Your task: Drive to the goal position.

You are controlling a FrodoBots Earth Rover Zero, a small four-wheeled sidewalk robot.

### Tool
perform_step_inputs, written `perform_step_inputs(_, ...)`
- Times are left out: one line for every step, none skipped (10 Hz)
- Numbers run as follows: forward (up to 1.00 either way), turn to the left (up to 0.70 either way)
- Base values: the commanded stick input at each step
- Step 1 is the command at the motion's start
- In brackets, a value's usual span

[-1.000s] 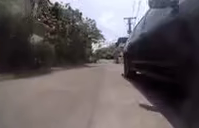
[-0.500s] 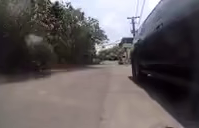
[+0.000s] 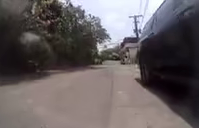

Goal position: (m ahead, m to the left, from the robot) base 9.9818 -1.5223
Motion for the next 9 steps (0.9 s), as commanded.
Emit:
perform_step_inputs(1.00, 0.00)
perform_step_inputs(1.00, 0.00)
perform_step_inputs(1.00, 0.00)
perform_step_inputs(1.00, 0.00)
perform_step_inputs(1.00, 0.00)
perform_step_inputs(1.00, 0.00)
perform_step_inputs(1.00, -0.06)
perform_step_inputs(1.00, -0.27)
perform_step_inputs(1.00, -0.40)
